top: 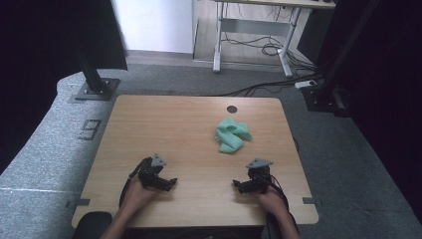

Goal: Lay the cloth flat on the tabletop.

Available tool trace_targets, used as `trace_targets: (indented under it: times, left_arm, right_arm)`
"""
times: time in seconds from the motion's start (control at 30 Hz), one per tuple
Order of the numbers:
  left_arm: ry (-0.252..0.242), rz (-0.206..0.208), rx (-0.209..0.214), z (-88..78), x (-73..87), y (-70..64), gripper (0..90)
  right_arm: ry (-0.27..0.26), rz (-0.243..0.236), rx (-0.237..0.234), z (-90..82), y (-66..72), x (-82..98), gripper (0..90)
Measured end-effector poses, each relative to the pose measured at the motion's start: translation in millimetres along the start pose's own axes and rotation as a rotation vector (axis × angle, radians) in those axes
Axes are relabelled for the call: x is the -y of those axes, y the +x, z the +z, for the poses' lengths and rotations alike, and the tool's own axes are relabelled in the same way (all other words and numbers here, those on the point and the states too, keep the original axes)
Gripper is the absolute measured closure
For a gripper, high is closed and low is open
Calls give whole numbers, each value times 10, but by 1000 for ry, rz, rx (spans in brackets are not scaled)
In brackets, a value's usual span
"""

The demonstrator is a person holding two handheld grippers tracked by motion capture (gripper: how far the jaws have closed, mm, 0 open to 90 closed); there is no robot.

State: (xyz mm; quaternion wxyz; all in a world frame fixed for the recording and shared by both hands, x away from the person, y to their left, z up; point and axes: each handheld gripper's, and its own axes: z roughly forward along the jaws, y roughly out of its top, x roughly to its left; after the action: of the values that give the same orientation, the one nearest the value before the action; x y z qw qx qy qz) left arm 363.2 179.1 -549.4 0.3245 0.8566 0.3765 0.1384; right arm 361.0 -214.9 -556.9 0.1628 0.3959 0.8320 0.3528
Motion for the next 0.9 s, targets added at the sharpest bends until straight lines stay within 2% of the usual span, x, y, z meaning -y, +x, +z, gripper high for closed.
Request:
trace_targets:
  times: [0.4, 0.9]
  left_arm:
    - [2, -23, -21, 11, -16, 10, 0]
    - [2, -21, -20, 18, -23, 13, 0]
  right_arm:
    - [0, 0, 0, 0, 0, 0, 0]
    - [2, 6, 7, 9, 7, -11, 0]
